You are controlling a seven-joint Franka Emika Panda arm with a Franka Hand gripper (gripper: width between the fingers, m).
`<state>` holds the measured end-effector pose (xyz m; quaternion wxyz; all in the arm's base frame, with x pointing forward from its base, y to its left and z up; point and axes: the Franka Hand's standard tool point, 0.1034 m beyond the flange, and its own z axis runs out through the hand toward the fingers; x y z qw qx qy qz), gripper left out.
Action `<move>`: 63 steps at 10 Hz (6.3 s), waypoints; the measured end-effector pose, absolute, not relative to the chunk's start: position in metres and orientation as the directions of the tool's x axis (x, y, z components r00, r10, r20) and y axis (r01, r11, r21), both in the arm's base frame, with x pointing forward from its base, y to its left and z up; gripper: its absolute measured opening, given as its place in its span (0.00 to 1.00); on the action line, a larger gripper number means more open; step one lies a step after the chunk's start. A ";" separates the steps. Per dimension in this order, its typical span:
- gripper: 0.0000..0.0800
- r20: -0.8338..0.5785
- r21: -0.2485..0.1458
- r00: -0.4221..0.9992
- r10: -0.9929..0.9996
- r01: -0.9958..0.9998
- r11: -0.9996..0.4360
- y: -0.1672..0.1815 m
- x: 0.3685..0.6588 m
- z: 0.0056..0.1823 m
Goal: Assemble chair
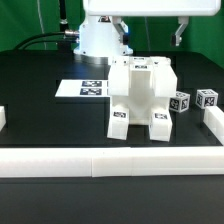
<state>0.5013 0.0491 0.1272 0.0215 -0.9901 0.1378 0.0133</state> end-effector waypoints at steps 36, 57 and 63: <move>0.81 0.013 -0.001 0.979 -0.206 -0.206 -0.979 0.036 0.558 0.091; 0.81 -0.009 -0.023 0.944 -0.330 -0.330 -0.944 0.159 0.471 0.087; 0.81 0.013 -0.011 0.952 -0.306 -0.306 -0.952 0.175 0.463 0.058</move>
Offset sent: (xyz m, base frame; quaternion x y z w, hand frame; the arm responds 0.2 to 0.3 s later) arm -0.0277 0.0233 -0.0263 -0.0120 0.0322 0.0260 0.9991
